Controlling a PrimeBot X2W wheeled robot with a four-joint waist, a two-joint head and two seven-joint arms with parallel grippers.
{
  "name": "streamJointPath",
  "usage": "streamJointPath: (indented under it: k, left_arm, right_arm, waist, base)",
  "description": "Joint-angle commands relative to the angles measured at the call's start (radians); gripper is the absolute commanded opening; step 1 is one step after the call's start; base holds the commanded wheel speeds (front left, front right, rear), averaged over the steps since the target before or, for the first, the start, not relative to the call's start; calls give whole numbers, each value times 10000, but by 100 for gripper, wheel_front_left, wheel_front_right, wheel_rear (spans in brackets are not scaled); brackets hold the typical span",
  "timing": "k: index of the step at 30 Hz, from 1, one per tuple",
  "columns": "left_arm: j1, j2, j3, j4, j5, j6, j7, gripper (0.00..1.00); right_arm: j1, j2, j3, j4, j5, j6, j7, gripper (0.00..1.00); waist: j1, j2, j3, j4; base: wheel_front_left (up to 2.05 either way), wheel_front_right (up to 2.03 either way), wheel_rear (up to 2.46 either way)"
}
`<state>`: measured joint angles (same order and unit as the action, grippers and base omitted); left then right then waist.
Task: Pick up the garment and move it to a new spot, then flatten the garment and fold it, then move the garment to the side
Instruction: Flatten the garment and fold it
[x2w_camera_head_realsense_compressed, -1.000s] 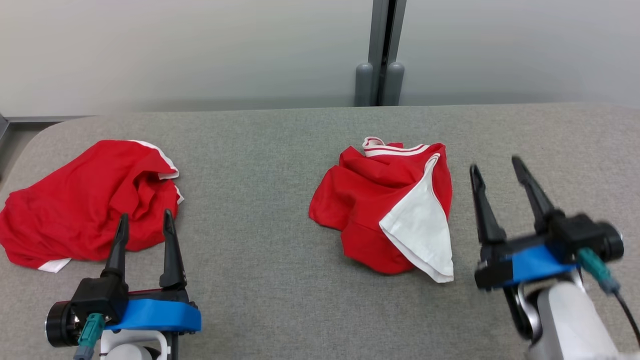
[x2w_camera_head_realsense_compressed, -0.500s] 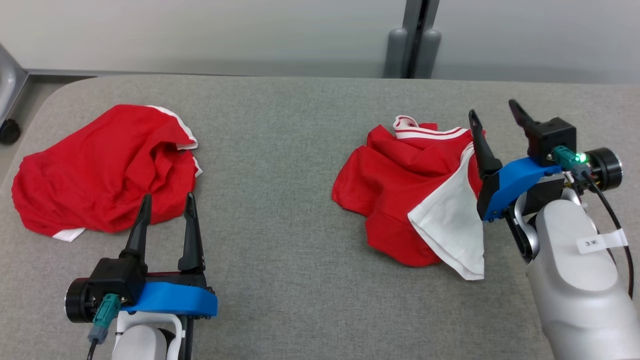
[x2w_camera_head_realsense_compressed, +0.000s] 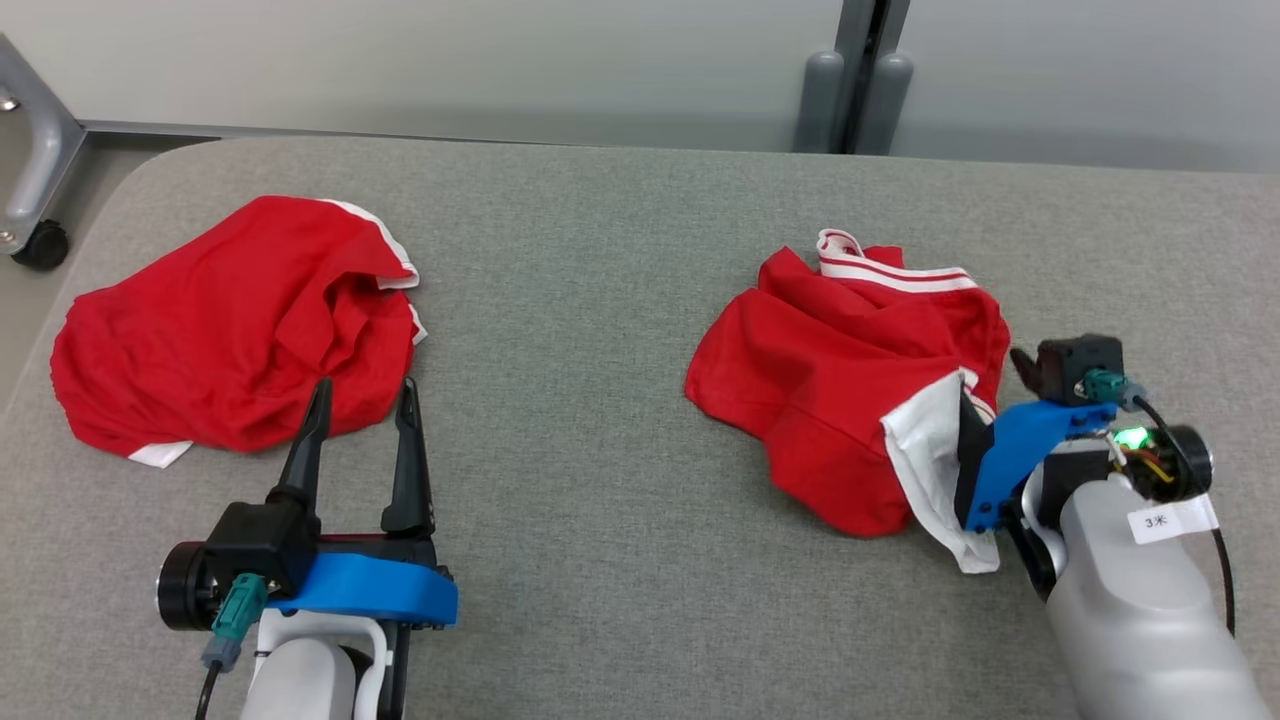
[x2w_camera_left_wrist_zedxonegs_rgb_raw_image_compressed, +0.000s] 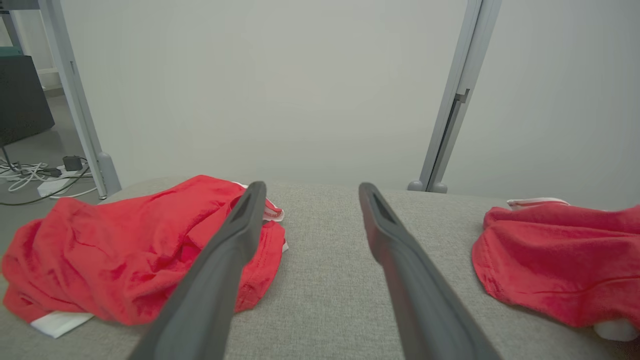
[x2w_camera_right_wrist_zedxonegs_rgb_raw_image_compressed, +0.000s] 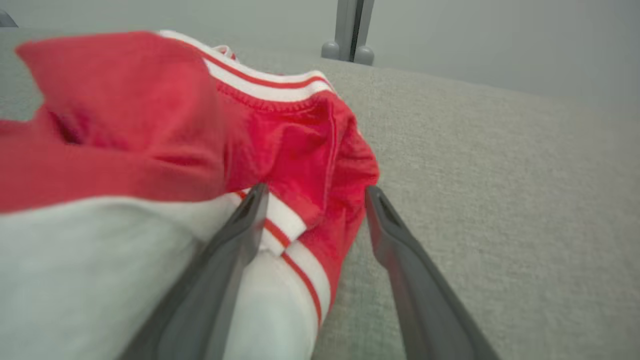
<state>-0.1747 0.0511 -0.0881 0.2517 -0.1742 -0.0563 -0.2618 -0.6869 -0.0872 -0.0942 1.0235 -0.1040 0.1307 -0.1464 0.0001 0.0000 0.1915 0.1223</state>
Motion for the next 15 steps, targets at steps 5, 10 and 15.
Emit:
streamJointPath:
  k: [5,10,15]
  left_arm:
    - [-176,-11,-178,25,-111,24,-48,100]
    - [-56,-13,-80,32,-89,48,-48,100]
    - [74,-13,90,62,-32,84,-48,100]
  right_arm:
    - [-199,231,-34,853,744,1,-2,39]
    - [-518,197,176,1097,1240,1,-542,0]
    - [-497,-532,163,816,1466,1,-1045,0]
  waist:
    - [-1,0,40,154]
    - [-1,0,50,162]
    - [-1,0,-117,-35]
  base:
    - [0,0,0]
    - [0,0,0]
    - [0,0,0]
